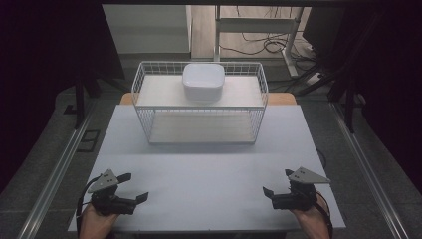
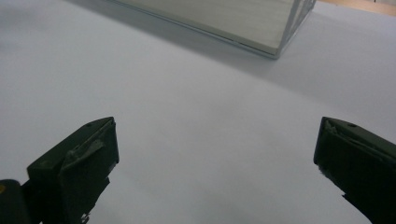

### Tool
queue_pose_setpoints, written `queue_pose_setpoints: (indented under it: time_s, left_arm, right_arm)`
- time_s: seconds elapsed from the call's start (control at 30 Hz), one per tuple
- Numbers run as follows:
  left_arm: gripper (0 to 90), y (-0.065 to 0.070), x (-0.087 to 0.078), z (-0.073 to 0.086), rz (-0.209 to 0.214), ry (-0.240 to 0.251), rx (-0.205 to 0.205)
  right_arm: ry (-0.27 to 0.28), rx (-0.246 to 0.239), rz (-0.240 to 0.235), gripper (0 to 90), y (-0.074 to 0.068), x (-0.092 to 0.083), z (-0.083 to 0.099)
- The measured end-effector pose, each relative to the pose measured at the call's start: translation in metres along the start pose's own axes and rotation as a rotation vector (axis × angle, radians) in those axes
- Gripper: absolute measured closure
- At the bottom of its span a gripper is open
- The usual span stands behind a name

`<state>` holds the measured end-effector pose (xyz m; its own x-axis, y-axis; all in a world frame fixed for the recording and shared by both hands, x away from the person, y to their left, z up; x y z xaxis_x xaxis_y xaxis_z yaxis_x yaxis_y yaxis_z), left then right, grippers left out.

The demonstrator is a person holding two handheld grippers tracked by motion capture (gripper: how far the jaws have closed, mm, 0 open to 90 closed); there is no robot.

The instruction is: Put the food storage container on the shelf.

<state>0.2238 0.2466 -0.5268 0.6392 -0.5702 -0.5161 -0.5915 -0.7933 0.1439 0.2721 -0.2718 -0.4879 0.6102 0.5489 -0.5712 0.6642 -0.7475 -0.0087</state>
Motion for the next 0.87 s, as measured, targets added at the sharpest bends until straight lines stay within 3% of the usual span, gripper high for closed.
queue_pose_setpoints:
  time_s: [0.5,0.87]
  left_arm:
    - [3.0,-0.011,-0.008,0.02,-0.038,-0.039,-0.047]
    - [3.2,-0.013,-0.006,0.021,-0.045,-0.061,-0.064]
  right_arm:
    - [-0.072,0.012,0.054,0.0,0.004,-0.008,0.028]
    - [-0.159,0.02,0.074,0.0,0.004,-0.007,0.043]
Point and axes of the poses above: each handheld gripper's, and its own axes: x roughly forward along the jaws, z roughly out of its underside, y roughly to its right, the point moved 2 cm from there along x, roughly forward along the jaws, and after that the axes turned 3 degrees about -z, right-handed, at the moved point
